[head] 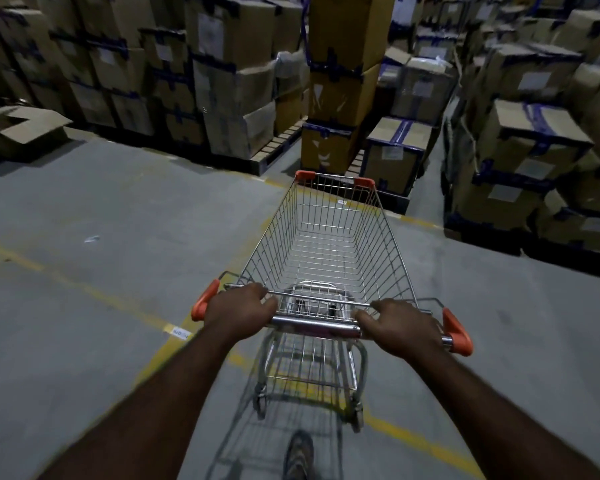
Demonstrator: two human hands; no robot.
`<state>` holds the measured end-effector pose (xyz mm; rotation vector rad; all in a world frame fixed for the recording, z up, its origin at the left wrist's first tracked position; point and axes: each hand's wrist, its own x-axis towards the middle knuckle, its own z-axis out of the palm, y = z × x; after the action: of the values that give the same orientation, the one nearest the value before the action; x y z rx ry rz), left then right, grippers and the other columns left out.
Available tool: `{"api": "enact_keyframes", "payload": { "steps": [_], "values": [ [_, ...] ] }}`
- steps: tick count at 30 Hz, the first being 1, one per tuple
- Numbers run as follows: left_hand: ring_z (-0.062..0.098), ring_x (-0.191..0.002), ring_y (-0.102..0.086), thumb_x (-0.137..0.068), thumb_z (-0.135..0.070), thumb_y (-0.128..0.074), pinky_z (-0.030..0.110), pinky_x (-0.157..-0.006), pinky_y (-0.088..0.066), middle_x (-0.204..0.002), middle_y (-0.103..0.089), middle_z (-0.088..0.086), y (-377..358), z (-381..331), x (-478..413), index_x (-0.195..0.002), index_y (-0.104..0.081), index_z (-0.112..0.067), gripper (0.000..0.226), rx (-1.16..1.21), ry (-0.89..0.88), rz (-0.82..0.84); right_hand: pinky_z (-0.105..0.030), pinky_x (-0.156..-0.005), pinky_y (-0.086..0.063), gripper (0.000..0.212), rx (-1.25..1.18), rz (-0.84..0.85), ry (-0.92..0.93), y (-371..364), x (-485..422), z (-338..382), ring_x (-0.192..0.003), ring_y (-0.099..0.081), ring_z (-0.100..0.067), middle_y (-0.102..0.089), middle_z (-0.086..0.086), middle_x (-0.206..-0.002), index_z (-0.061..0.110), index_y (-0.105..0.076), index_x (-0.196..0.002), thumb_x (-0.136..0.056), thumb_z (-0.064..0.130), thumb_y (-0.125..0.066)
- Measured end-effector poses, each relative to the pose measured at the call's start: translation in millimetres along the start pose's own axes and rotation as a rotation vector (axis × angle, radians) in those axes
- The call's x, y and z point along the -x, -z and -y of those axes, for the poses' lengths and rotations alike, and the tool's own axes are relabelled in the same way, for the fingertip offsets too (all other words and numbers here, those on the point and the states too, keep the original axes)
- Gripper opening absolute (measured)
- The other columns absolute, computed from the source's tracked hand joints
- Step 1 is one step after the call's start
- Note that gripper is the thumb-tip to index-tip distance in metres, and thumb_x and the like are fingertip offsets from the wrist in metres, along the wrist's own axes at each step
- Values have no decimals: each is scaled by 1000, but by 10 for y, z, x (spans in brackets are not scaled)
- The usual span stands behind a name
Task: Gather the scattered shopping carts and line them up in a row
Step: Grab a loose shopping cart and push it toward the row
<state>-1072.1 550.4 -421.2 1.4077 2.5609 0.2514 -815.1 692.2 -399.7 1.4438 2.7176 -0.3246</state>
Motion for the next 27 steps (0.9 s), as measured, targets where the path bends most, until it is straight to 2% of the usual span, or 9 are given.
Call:
{"api": "enact_keyframes", "payload": {
  "steps": [4, 9, 13, 16, 18, 21, 25, 27],
  "values": [
    [25, -102, -66, -87, -66, -27, 32, -77, -42, -109, -71, 2, 113, 146, -776, -109, -63, -25, 58, -20, -3, -24, -35, -83, -49, 81, -12, -23, 6, 62, -873, 127, -110, -63, -22, -69, -2, -124, 25, -65, -130, -83, 82, -30],
    [28, -108, -65, -94, -64, -34, 34, -84, -44, -116, -70, 6, 279, 333, -1775, -117, -60, -24, 53, 4, 20, 24, -36, -84, -46, 82, -2, -28, 18, 170, -1931, 297, -115, -62, -20, -66, 2, -130, 28, -62, -134, -84, 83, -28],
    [27, -116, -62, -92, -67, -33, 36, -90, -44, -127, -67, 4, 384, 534, -2505, -129, -58, -25, 61, -3, 41, 16, -35, -81, -49, 84, 12, -70, 27, 228, -2662, 477, -104, -63, -20, -69, 0, -118, 27, -67, -125, -80, 82, -22],
    [25, -117, -62, -90, -67, -36, 35, -91, -45, -131, -66, 1, 457, 731, -3008, -132, -57, -28, 61, 12, 54, 12, -35, -78, -46, 77, 18, -92, 33, 208, -3102, 664, -100, -61, -21, -68, -1, -112, 24, -70, -115, -87, 78, -24],
    [22, -120, -61, -89, -67, -37, 36, -96, -42, -135, -64, -2, 546, 866, -3289, -135, -57, -31, 61, 3, 56, 13, -34, -77, -47, 82, 12, -130, 48, 204, -3329, 805, -97, -60, -20, -67, 0, -108, 23, -71, -109, -86, 81, -18],
    [18, -126, -58, -88, -66, -39, 36, -105, -35, -139, -61, -8, 665, 1150, -3814, -137, -56, -37, 59, -26, 35, 16, -34, -76, -47, 95, 0, -149, 91, 169, -3716, 1045, -99, -60, -18, -67, 3, -110, 25, -70, -113, -82, 88, -7],
    [16, -121, -60, -85, -64, -33, 37, -103, -35, -133, -65, -9, 831, 1579, -4626, -133, -57, -40, 59, -32, -15, 27, -40, -89, -49, 95, 18, -83, 143, 151, -4304, 1447, -117, -57, -21, -62, 2, -129, 29, -62, -130, -80, 90, -9],
    [19, -119, -61, -84, -56, -28, 38, -101, -38, -128, -68, -6, 927, 1755, -5038, -131, -59, -38, 59, -24, -52, 27, -41, -89, -50, 94, 27, -72, 124, 142, -4598, 1664, -117, -56, -22, -61, 1, -128, 28, -61, -130, -80, 90, -11]
  ]
}}
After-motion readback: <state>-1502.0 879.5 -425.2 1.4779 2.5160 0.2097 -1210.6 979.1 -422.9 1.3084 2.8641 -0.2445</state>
